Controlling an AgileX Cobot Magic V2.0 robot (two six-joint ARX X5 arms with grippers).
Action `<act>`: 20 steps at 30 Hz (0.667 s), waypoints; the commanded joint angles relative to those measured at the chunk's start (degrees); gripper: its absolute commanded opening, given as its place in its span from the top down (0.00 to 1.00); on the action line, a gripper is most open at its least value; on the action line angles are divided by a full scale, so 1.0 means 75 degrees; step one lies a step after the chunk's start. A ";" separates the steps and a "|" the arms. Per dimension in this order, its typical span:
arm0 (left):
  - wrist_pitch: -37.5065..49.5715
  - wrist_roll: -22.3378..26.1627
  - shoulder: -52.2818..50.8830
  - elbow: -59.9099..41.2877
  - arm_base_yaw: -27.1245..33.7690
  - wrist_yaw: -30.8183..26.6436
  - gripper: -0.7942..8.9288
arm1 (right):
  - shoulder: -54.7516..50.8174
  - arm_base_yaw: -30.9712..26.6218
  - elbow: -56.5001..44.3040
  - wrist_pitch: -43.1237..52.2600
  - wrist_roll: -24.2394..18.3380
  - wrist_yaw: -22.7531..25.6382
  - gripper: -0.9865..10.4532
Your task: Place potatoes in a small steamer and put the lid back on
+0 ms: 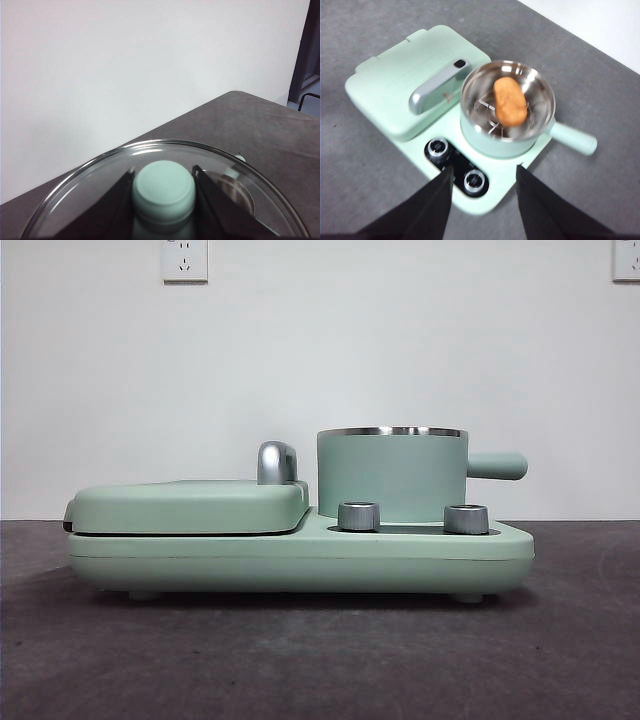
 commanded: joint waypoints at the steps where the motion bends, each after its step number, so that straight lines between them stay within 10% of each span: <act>1: 0.0137 -0.0006 0.0166 0.0189 -0.0035 0.0035 0.91 | -0.0600 0.0041 -0.0484 0.0076 0.0291 0.0052 0.73; 20: 0.1719 -0.0175 0.1900 0.0189 -0.0866 0.0105 0.91 | -0.2279 0.0041 -0.2396 -0.0388 0.0691 0.0315 0.70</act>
